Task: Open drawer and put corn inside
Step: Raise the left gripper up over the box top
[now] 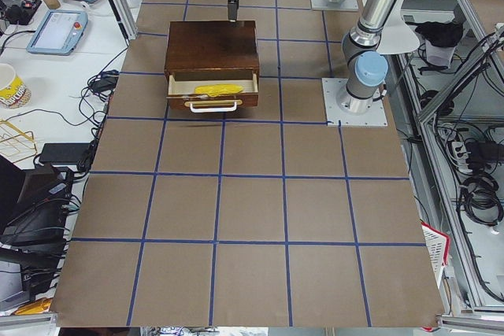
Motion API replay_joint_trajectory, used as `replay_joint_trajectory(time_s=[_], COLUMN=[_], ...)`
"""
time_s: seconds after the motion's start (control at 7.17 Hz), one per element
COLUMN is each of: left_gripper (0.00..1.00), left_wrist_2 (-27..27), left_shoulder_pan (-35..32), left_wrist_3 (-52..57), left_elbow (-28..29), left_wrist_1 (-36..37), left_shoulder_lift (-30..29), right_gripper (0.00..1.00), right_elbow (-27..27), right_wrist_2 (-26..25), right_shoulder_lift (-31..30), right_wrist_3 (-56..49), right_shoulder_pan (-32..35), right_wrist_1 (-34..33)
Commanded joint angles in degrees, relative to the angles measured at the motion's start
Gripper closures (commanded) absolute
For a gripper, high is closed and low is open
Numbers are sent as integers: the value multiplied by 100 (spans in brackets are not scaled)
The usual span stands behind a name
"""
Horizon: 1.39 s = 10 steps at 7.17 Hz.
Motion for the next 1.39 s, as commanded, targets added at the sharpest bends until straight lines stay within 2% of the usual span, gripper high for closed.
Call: replay_joint_trajectory(time_s=[0.0, 0.42, 1.25], left_gripper=[0, 0, 0], left_wrist_2=[-8, 1, 9], left_shoulder_pan=[-223, -223, -205], left_wrist_3=[-112, -113, -121], left_elbow=[-6, 64, 73], left_wrist_1=[-83, -320, -311], left_shoulder_lift=[71, 97, 97], right_gripper=[0, 0, 0], right_elbow=[0, 0, 0], right_wrist_2=[-1, -1, -10], right_shoulder_lift=[0, 0, 0], right_wrist_3=[0, 0, 0], right_shoulder_pan=[0, 0, 0], right_wrist_1=[4, 4, 4])
